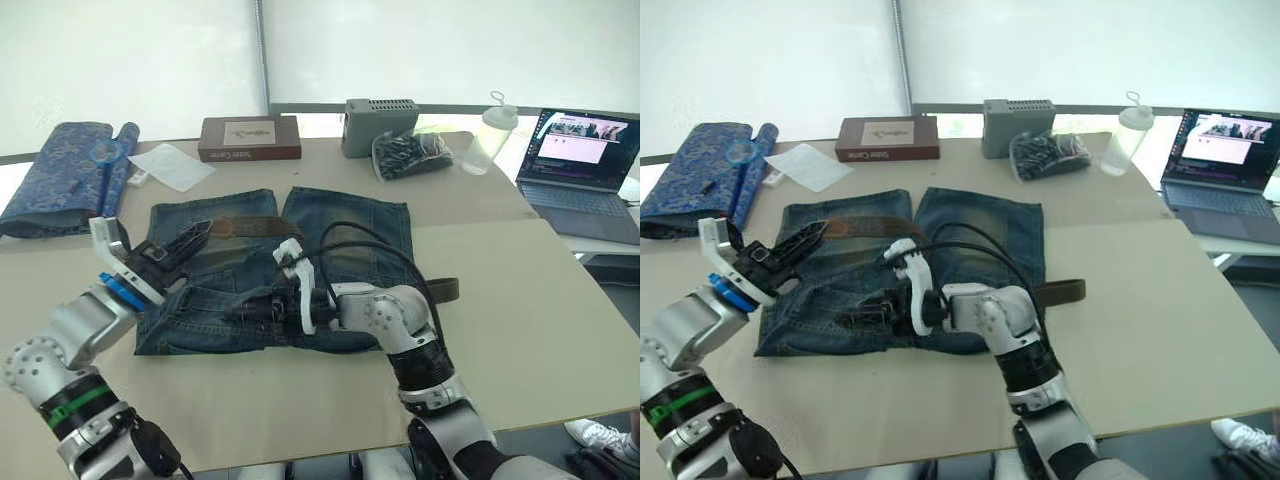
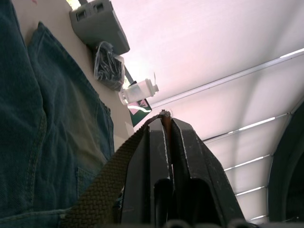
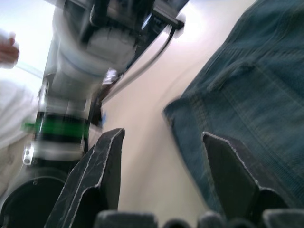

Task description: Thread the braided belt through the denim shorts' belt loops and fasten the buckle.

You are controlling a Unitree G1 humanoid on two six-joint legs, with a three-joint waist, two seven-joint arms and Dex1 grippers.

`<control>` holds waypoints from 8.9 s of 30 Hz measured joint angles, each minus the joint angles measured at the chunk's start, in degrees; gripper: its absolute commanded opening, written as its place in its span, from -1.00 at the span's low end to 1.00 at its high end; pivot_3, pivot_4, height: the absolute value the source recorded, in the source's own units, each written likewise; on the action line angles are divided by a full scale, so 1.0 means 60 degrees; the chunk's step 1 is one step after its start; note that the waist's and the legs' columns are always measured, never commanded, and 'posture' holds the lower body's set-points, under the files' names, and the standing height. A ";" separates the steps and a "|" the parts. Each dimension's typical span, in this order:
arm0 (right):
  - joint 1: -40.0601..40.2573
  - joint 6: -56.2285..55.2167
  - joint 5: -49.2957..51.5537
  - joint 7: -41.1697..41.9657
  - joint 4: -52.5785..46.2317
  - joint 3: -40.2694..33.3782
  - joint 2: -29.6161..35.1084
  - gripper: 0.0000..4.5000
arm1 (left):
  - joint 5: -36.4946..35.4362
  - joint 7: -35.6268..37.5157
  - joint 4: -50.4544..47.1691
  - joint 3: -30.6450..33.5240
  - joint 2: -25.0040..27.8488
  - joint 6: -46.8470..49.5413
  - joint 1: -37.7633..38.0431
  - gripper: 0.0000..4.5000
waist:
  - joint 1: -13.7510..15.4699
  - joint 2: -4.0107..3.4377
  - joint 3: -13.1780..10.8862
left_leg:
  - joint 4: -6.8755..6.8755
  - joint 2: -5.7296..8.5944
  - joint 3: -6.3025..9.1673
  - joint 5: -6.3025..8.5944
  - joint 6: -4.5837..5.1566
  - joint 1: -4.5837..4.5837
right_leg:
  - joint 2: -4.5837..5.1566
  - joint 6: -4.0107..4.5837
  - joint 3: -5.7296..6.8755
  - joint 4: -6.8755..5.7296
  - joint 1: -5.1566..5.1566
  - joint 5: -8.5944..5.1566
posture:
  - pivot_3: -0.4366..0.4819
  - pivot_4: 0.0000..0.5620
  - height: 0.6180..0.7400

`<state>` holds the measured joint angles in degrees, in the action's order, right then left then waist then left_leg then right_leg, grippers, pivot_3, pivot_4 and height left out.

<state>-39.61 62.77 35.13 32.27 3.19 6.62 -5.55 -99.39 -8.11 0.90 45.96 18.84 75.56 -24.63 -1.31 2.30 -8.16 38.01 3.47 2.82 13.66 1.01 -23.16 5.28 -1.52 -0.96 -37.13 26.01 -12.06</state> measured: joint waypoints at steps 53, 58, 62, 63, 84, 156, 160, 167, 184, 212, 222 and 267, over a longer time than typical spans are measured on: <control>-0.1044 -0.1156 0.0205 -0.3918 0.1839 0.0322 -0.0013 -1.00 | 0.7608 0.8589 -0.1222 -0.2605 0.5779 -0.5673 0.7329 0.74 | -0.0180 -0.0114 -0.0061 | -0.0045 -0.0040 -0.0046 0.0021 0.0051 0.0010 | -0.0107 0.0073 0.0017 0.0042 0.0004 -0.0033 | -0.05 -0.47 1.00; -0.1085 -0.1745 0.0005 -0.3724 0.2707 0.0325 -0.0016 -1.00 | 0.7973 0.8516 -0.1950 -0.2844 0.4562 -0.5956 0.7531 0.74 | -0.0171 -0.0108 -0.0050 | -0.0043 -0.0028 -0.0047 0.0028 0.0063 0.0022 | -0.0025 0.0072 0.0021 0.0040 -0.0011 -0.0032 | -0.05 -0.47 1.00; -0.1157 -0.1744 0.0022 -0.3410 0.2862 0.0314 -0.0017 -1.00 | 0.8071 0.8052 -0.2757 -0.3112 0.3820 -0.5913 0.7615 0.74 | -0.0136 -0.0112 -0.0047 | -0.0043 -0.0027 -0.0043 0.0031 0.0070 0.0052 | -0.0022 0.0071 0.0029 0.0044 -0.0051 -0.0032 | -0.05 -0.47 1.00; -0.1158 -0.1677 0.0074 -0.3323 0.2861 0.0300 -0.0017 -1.00 | 0.8082 0.7867 -0.2902 -0.3145 0.3637 -0.5882 0.7595 0.74 | -0.0127 -0.0118 -0.0044 | -0.0043 -0.0026 -0.0042 0.0032 0.0071 0.0055 | -0.0022 0.0071 0.0030 0.0047 -0.0058 -0.0032 | -0.05 -0.47 1.00; -0.2131 -0.0186 0.1138 -0.2634 0.1827 -0.1582 0.0532 -1.00 | 0.8236 0.9366 -0.2893 -0.2150 0.4965 -0.5549 0.7591 0.99 | -0.0009 -0.0158 -0.0060 | -0.0036 -0.0054 -0.0031 0.0048 0.0074 0.0118 | -0.0127 0.0095 0.0046 0.0076 -0.0142 -0.0051 | -0.05 -0.47 1.00; 0.2126 0.2144 0.3660 -0.2227 -0.5061 -0.2333 0.6295 0.59 | 0.0697 0.3189 -0.1993 -0.4031 0.2105 -0.3758 0.2751 -1.00 | 0.0134 -0.0144 -0.0071 | -0.0026 -0.0052 -0.0019 0.0070 0.0070 0.0102 | -0.0129 0.0091 0.0025 0.0120 -0.0164 -0.0068 | -0.05 -0.47 1.00; 0.3237 0.2479 0.3121 -0.2650 -0.5479 -0.2911 0.7602 0.88 | 0.0914 0.3542 -0.1806 -0.4184 0.2234 -0.3608 0.2656 -1.00 | 0.0196 -0.0141 -0.0073 | -0.0024 -0.0055 -0.0025 0.0069 0.0078 0.0103 | -0.0131 0.0065 0.0023 0.0163 -0.0188 -0.0055 | -0.05 -0.47 1.00; 0.4122 0.2277 0.1400 -0.3405 -0.4587 -0.2785 0.7735 0.88 | 0.1636 0.4209 -0.1459 -0.4512 0.2222 -0.3584 0.2330 -1.00 | 0.0188 -0.0135 -0.0076 | -0.0024 -0.0064 -0.0034 0.0070 0.0085 0.0133 | -0.0140 0.0061 0.0022 0.0178 -0.0231 -0.0055 | -0.05 -0.47 1.00; 0.3403 0.1658 0.0109 -0.2554 -0.3762 -0.1286 0.7308 -0.23 | 0.2132 0.4831 -0.1466 -0.4131 0.2413 -0.3581 0.2769 -1.00 | 0.0173 -0.0132 -0.0078 | -0.0024 -0.0067 -0.0019 0.0076 0.0094 0.0160 | -0.0140 0.0054 0.0032 0.0197 -0.0272 -0.0052 | -0.05 -0.47 1.00; 0.5365 0.2011 0.1265 0.0939 -0.4548 -0.5531 0.9673 0.12 | 0.2085 0.5203 -0.1967 -0.5160 0.2203 -0.2261 0.2531 -1.00 | 0.0556 -0.0134 -0.0090 | -0.0017 -0.0043 -0.0019 0.0059 0.0153 0.0125 | -0.0038 -0.0013 0.0045 0.0244 -0.0292 -0.0028 | -0.05 -0.47 1.00; 0.3942 0.3491 0.5355 -0.3630 -0.6285 -0.3777 0.3250 0.12 | 0.2260 0.4814 -0.1802 -0.6127 0.0658 -0.2381 0.1117 -1.00 | 0.0339 -0.0097 -0.0107 | -0.0017 -0.0025 -0.0015 0.0050 0.0137 0.0104 | -0.0039 -0.0008 0.0026 0.0205 -0.0238 -0.0027 | -0.05 -0.47 1.00; 0.3161 -0.0297 0.8006 -0.7097 -0.4617 -0.1598 0.4725 -1.00 | 0.7162 0.8604 -0.4730 -0.6094 0.4755 -0.5096 0.4553 0.98 | 0.0081 -0.0164 -0.0149 | -0.0043 -0.0029 -0.0050 0.0062 0.0157 0.0138 | -0.0081 0.0007 0.0016 0.0237 -0.0259 -0.0038 | -0.05 -0.47 1.00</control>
<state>-20.64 60.99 83.17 -10.31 -24.51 -2.97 22.80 -56.42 43.51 -27.48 9.39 47.37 44.99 2.69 -0.82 1.31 -9.05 37.75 3.30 2.52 14.04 1.95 -22.33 4.80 -1.48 -0.86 -35.71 24.46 -12.28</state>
